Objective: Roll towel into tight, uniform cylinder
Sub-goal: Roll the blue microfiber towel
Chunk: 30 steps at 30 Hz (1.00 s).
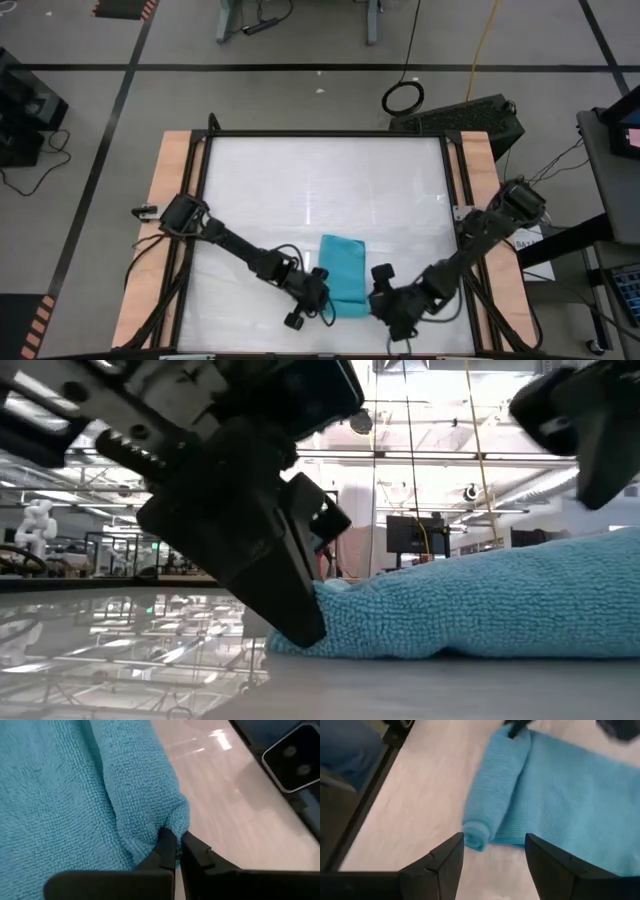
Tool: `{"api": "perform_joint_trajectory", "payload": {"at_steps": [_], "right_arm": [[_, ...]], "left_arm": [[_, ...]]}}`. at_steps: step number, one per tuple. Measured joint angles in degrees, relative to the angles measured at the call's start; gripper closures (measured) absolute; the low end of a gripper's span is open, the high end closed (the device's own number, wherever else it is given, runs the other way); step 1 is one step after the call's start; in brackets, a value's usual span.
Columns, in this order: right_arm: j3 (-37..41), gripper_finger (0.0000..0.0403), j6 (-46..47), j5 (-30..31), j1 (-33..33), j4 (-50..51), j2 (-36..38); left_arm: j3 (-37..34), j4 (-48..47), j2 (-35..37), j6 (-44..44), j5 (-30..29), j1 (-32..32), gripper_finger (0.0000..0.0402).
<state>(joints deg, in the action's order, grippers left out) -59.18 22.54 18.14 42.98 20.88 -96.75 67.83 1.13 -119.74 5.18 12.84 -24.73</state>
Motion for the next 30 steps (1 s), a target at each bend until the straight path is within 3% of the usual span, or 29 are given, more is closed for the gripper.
{"api": "perform_joint_trajectory", "payload": {"at_steps": [7, 15, 30], "right_arm": [[0.0, 0.0202, -6.7, 7.2, 4.8, -5.5, -5.1], [-0.1, 0.0202, -12.4, 22.5, 7.1, -11.1, -10.9], [-0.1, 0.0202, -17.5, 24.6, 8.3, -14.8, -12.9]], "left_arm": [[0.0, 1.4, -0.1, 4.1, 7.9, 3.8, 0.0394], [0.0, 1.5, -0.2, 6.6, 13.0, 6.8, 0.0394], [0.0, 1.2, -0.2, 8.3, 18.0, 11.1, 0.0394]]}}
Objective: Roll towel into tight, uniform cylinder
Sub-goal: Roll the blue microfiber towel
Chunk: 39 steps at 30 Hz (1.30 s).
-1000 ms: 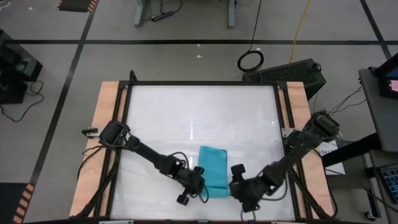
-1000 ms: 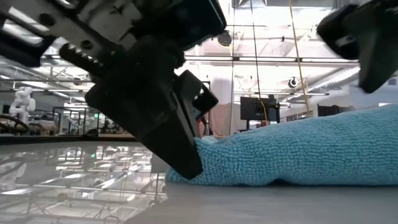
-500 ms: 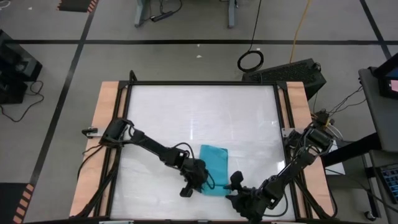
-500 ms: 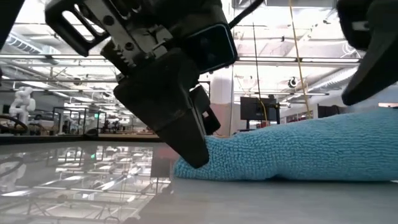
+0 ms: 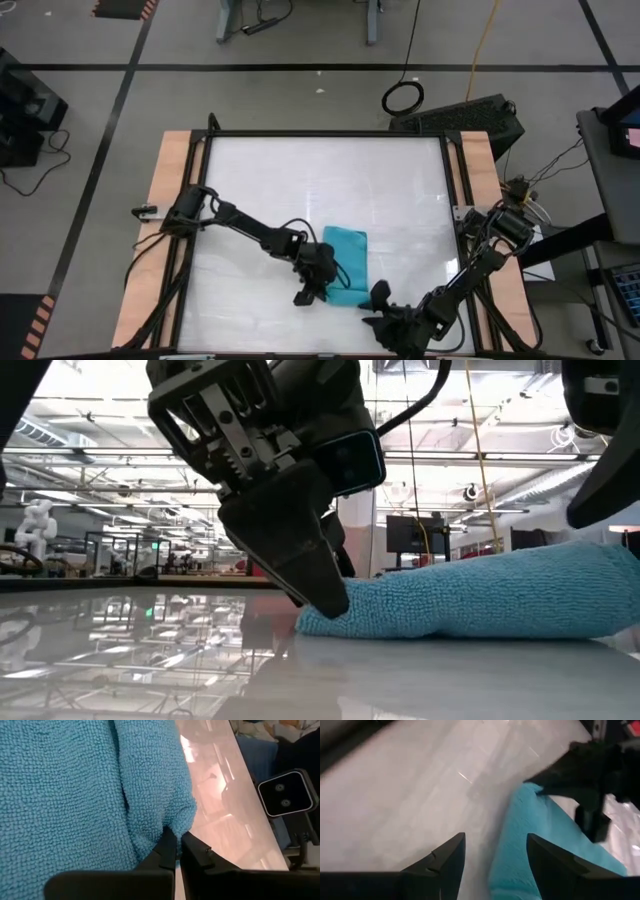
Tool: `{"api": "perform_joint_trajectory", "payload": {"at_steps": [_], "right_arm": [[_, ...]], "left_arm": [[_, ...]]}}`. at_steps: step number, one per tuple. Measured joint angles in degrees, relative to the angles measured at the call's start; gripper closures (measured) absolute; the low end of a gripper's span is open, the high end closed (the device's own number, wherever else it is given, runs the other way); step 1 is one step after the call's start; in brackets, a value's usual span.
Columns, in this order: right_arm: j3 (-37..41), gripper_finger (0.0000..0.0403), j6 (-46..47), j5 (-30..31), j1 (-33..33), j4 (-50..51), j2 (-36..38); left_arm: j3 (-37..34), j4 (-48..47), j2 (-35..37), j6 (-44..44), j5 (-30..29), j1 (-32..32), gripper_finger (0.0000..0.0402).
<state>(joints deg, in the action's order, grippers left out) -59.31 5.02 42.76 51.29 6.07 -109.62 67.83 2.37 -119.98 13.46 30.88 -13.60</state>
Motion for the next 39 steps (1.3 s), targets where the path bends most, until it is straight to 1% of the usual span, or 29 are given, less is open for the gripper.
{"api": "perform_joint_trajectory", "payload": {"at_steps": [3, 7, 12, 17, 20, 26, 30, 34, 36, 37, 39], "right_arm": [[0.0, 0.0202, 1.2, 1.3, 0.0, 2.6, 0.0], [0.0, 0.0207, 3.0, 0.9, -0.6, 5.6, 0.0], [0.0, 0.0228, 3.4, 0.8, -1.5, 7.2, 0.0], [0.1, 0.0249, 6.1, -0.8, -2.7, 10.1, 0.0], [1.1, 0.0259, 6.5, -2.4, -3.1, 8.5, 0.0], [4.1, 0.0278, 11.3, -2.6, -3.3, 4.8, 0.1], [5.1, 0.0309, 17.9, -2.6, -3.3, 3.4, 0.1], [5.1, 0.0362, 21.8, -4.7, -3.4, 3.1, 0.1], [5.1, 0.0387, 23.6, -6.0, -3.6, 2.7, 0.2], [5.1, 0.0393, 24.5, -7.0, -3.8, 2.4, 0.3], [5.1, 0.0392, 26.8, -9.1, -4.4, 2.1, 0.6]], "left_arm": [[0.0, 0.1, 0.0, 0.0, 1.2, 0.3, 0.0393], [0.0, 0.5, -0.1, 0.0, 2.5, 0.3, 0.039], [-0.1, 2.3, -0.1, 0.9, 3.8, 0.4, 0.0389], [-0.1, 3.4, -0.2, 1.2, 5.8, 0.3, 0.0388], [-0.1, 3.5, -0.2, 1.2, 6.0, 0.3, 0.0387], [-0.1, 3.7, -0.2, 1.2, 6.1, 0.2, 0.0387], [-0.1, 3.6, -0.1, 1.2, 5.8, 0.2, 0.0386], [0.0, 3.6, -0.1, 1.1, 4.9, -0.2, 0.0381], [0.0, 3.6, 0.0, 0.4, 4.3, -0.6, 0.0367], [0.0, 3.6, 0.0, -0.2, 3.7, -1.0, 0.0356], [0.0, 3.6, 0.0, -1.6, 2.4, -1.8, 0.033]]}}
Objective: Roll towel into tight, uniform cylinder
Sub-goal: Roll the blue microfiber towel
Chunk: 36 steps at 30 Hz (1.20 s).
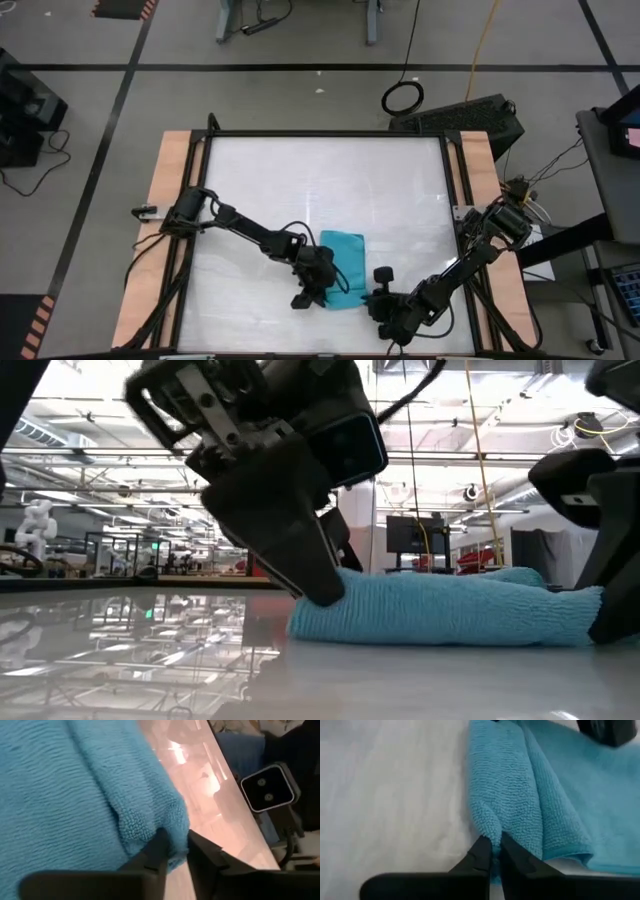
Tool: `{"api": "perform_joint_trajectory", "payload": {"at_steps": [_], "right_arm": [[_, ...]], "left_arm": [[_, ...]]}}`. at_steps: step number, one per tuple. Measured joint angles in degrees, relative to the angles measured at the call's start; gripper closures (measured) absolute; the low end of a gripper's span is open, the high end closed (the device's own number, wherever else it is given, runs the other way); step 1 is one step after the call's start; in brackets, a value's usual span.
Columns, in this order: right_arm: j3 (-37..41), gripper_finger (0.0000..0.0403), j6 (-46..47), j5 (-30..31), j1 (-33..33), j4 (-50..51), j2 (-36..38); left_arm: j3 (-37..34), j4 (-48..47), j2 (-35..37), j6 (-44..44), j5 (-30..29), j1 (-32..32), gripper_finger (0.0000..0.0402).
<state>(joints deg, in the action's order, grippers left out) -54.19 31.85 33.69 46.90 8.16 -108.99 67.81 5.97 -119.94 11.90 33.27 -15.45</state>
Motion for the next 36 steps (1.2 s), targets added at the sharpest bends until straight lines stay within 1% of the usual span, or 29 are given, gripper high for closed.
{"api": "perform_joint_trajectory", "payload": {"at_steps": [5, 8, 12, 14, 18, 22, 27, 29, 32, 36], "right_arm": [[0.0, 0.039, 2.7, -5.4, -1.7, -0.3, 1.6], [0.1, 0.0395, 3.0, -8.9, -2.8, -0.1, 3.0], [0.2, 0.0397, 3.2, -13.7, -4.6, 0.1, 4.7], [0.2, 0.0397, 3.7, -16.3, -5.7, 0.1, 5.3], [0.2, 0.0397, 4.6, -21.0, -8.0, -0.2, 6.0], [0.2, 0.0398, 5.1, -25.7, -10.1, -1.7, 6.3], [0.2, 0.0398, 4.7, -30.8, -12.7, -5.3, 6.3], [0.2, 0.0398, 4.6, -31.9, -13.5, -6.1, 6.3], [0.2, 0.0399, 4.8, -32.7, -14.3, -7.1, 6.3], [0.2, 0.0399, 6.4, -34.1, -15.0, -7.1, 6.3]], "left_arm": [[0.1, -0.5, 0.7, -1.9, -3.0, -2.0, 0.0259], [0.1, -2.6, 2.1, -2.8, -6.5, -3.2, 0.0234], [0.1, -7.8, 6.0, -6.3, -13.7, -5.0, 0.0229], [0.1, -10.6, 8.2, -8.4, -18.9, -6.3, 0.0229], [0.1, -13.3, 11.5, -13.4, -30.6, -9.9, 0.0229], [0.1, -12.8, 12.2, -18.6, -40.3, -14.1, 0.0229], [0.1, -11.9, 11.4, -24.5, -50.4, -18.7, 0.0229], [0.0, -12.2, 11.2, -24.9, -52.5, -19.7, 0.0228], [0.1, -10.7, 10.9, -24.8, -52.8, -20.1, 0.0222], [0.1, -10.7, 10.1, -25.0, -53.7, -20.6, 0.0204]]}}
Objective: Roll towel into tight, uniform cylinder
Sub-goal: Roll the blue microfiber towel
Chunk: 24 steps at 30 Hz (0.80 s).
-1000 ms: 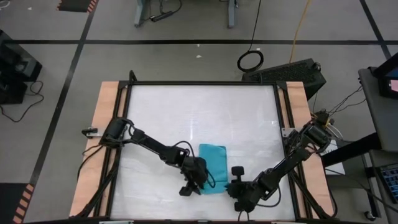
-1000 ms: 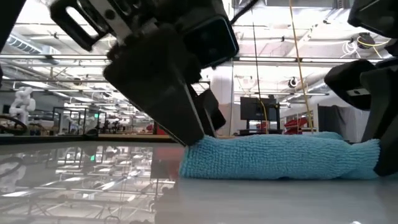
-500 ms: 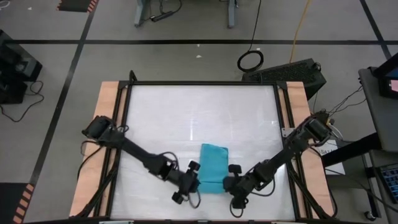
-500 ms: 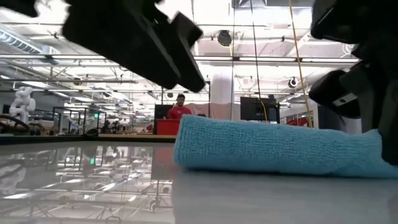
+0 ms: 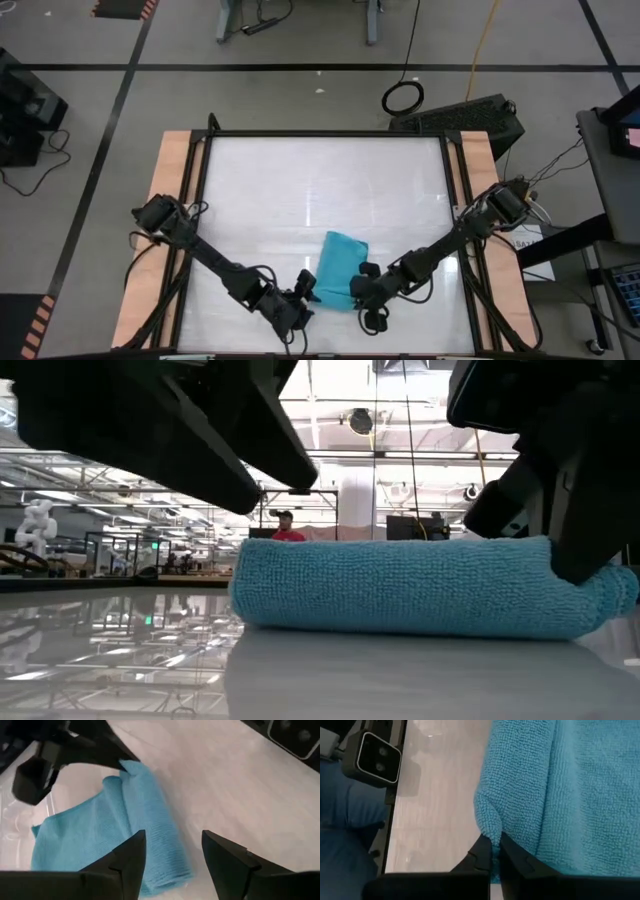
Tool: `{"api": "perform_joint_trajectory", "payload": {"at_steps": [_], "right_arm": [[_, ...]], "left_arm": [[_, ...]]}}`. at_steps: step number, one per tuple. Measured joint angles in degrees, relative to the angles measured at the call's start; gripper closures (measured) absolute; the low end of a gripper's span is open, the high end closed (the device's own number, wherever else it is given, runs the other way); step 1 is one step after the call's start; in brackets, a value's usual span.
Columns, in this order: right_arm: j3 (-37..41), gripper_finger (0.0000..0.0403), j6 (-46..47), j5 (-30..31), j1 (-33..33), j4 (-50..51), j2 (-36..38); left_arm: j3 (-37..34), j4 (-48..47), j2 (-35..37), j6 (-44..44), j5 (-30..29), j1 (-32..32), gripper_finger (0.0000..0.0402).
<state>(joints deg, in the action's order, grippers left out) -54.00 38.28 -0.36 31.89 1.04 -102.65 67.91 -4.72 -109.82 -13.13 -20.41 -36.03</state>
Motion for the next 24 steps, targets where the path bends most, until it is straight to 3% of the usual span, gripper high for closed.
{"api": "perform_joint_trajectory", "payload": {"at_steps": [6, 14, 24], "right_arm": [[0.0, 0.0399, 3.9, -0.1, 0.0, 0.0, 0.0], [0.0, 0.0399, 7.5, 0.1, 0.0, 0.0, 0.0], [-0.1, 0.0399, 6.2, 6.5, 0.4, -1.3, 0.1]], "left_arm": [[0.0, 0.6, -2.0, -2.5, -0.3, -0.4, 0.018], [0.0, 2.1, -2.6, -7.3, -6.9, -2.1, 0.0178], [0.0, 1.4, -3.3, -8.8, -9.1, -3.1, 0.0178]]}}
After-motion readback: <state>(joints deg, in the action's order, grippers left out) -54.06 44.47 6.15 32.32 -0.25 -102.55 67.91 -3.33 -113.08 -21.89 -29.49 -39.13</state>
